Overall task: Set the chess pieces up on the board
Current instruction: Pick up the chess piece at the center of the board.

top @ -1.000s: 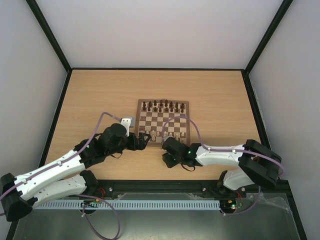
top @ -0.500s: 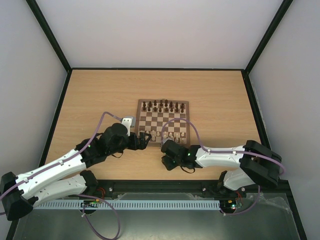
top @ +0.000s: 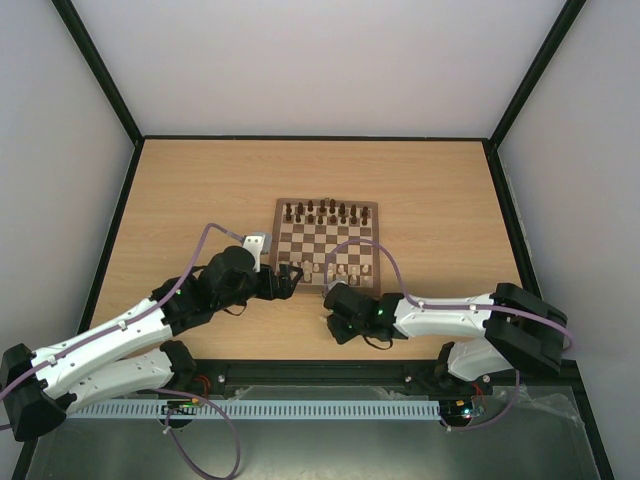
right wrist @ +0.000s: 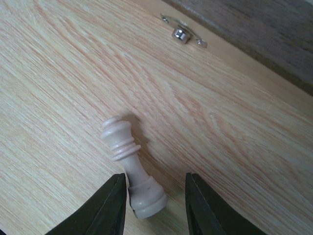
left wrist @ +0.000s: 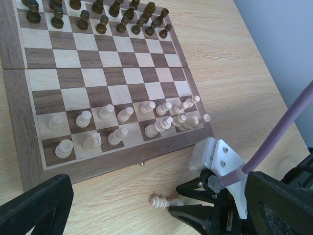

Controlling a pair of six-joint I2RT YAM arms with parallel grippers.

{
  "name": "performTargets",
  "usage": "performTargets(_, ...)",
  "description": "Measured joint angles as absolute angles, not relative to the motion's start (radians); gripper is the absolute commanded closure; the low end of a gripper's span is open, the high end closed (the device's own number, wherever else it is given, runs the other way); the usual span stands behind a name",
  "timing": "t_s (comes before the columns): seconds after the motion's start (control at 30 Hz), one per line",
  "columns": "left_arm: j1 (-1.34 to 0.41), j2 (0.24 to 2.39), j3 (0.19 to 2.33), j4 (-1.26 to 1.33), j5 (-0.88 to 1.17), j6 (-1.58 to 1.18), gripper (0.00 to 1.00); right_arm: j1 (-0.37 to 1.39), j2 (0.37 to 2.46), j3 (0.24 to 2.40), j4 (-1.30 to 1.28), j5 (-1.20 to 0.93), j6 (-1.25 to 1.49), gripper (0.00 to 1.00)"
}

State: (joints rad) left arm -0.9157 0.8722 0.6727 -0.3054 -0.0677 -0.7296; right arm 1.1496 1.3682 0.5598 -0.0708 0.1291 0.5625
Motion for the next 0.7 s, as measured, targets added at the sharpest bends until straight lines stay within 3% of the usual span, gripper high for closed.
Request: performTargets(0.7,-0.916,0.883,0.673,-0.305,-0.067,-0.73,0.01,1.187,1.368,0.558,-0.075,0.138,0.588,0.82)
